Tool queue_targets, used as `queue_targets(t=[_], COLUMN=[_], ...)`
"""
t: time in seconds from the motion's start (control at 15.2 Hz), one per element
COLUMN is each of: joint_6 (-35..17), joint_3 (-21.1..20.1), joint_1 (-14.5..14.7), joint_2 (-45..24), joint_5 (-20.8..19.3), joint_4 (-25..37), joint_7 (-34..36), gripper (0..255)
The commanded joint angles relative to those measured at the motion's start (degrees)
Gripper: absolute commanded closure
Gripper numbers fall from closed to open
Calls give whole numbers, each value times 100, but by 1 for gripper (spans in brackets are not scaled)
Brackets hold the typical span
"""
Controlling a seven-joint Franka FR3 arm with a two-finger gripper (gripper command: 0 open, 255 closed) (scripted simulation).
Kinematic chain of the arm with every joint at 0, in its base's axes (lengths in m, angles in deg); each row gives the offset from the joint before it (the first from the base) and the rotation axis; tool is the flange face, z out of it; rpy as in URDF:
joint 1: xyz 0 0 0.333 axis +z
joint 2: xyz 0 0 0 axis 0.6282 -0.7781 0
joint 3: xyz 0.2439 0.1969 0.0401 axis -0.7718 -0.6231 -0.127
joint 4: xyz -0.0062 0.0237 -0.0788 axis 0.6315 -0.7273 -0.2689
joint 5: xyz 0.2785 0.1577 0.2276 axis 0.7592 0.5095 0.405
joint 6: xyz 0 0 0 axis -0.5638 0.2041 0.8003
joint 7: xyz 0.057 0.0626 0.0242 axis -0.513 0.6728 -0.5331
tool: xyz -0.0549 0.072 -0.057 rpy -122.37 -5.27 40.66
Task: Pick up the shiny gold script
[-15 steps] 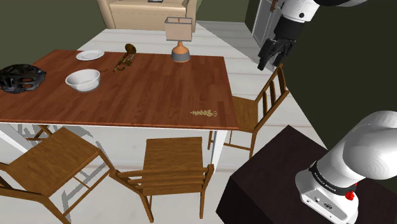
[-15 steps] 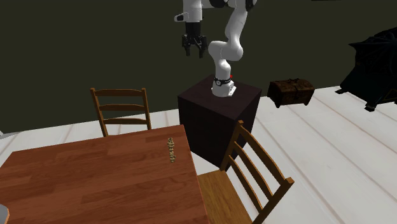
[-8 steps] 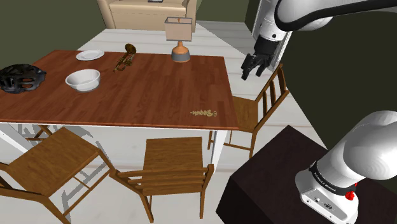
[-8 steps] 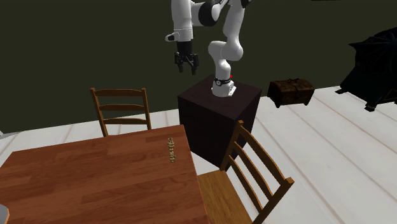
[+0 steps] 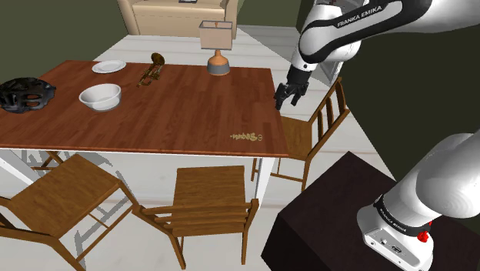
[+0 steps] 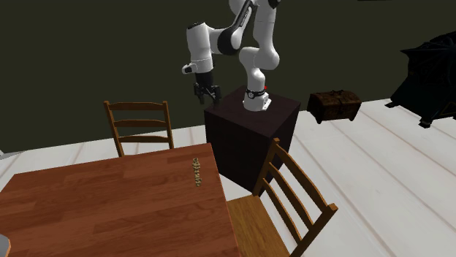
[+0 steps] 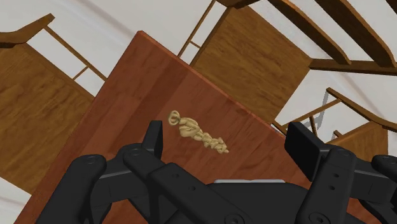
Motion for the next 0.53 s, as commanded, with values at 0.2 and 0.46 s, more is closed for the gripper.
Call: queue_targets(t=[0.2, 0.46], joint_6=[-557, -874], joint_3=[28, -19], joint_1=[49, 36], joint_2=[-1155, -2069], joint_5=[352, 645], joint_4=[472, 958], joint_7=[-388, -688], gripper=[0, 0])
